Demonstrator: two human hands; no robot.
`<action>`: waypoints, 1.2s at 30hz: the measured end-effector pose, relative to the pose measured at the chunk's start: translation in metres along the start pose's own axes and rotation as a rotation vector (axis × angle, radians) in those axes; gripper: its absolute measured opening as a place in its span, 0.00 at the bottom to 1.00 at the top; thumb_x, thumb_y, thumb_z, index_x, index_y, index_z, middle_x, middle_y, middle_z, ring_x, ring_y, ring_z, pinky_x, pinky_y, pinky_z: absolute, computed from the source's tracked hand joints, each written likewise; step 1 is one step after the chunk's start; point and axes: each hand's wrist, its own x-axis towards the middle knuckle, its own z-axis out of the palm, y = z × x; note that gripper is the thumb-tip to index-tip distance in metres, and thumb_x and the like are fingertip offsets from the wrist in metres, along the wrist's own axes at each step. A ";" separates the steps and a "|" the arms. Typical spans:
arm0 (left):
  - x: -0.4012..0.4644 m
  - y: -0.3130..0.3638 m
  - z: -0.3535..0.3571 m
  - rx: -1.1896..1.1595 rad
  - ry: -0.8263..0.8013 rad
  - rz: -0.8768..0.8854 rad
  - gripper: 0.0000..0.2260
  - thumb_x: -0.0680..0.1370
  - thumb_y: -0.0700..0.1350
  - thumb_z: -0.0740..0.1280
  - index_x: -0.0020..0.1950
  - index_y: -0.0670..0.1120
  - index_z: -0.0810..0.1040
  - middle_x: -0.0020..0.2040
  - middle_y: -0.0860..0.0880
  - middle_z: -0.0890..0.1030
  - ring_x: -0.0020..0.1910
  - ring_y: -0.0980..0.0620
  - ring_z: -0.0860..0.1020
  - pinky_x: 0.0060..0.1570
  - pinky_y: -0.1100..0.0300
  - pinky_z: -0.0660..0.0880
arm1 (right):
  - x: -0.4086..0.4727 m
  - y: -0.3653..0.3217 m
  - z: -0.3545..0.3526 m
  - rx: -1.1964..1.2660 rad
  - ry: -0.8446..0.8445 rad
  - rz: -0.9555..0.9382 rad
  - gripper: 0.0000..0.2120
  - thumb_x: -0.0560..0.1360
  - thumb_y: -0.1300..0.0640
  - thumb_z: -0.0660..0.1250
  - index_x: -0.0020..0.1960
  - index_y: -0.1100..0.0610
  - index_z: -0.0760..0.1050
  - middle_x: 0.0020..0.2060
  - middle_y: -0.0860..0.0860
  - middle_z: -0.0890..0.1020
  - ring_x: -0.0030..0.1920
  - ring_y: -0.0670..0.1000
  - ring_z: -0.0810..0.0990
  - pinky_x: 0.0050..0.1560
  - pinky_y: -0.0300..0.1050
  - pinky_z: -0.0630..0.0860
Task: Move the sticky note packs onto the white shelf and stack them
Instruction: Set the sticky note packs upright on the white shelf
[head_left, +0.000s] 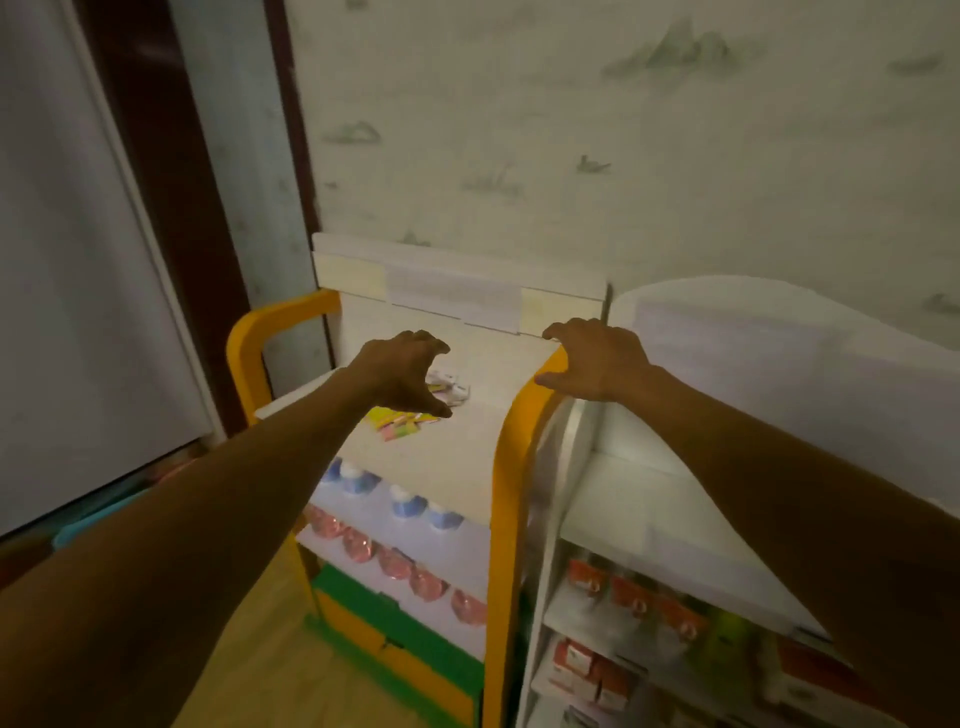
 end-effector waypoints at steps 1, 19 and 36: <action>-0.006 -0.017 0.001 0.002 -0.004 -0.019 0.42 0.67 0.65 0.71 0.75 0.51 0.61 0.74 0.50 0.64 0.72 0.48 0.64 0.65 0.48 0.69 | 0.008 -0.015 0.003 -0.001 0.002 -0.014 0.33 0.73 0.36 0.65 0.73 0.48 0.63 0.69 0.51 0.71 0.68 0.55 0.70 0.62 0.52 0.70; 0.038 -0.271 0.065 0.039 -0.060 -0.206 0.39 0.70 0.63 0.70 0.75 0.50 0.60 0.76 0.49 0.61 0.74 0.47 0.61 0.65 0.50 0.67 | 0.217 -0.183 0.098 0.111 0.025 -0.097 0.32 0.71 0.35 0.66 0.71 0.46 0.65 0.69 0.49 0.71 0.68 0.54 0.70 0.62 0.52 0.70; 0.199 -0.369 0.151 -0.047 -0.182 0.017 0.41 0.69 0.64 0.71 0.76 0.50 0.58 0.76 0.48 0.62 0.73 0.47 0.62 0.69 0.47 0.66 | 0.313 -0.187 0.153 0.017 -0.044 0.195 0.31 0.72 0.34 0.64 0.71 0.46 0.65 0.69 0.48 0.71 0.69 0.53 0.69 0.66 0.52 0.68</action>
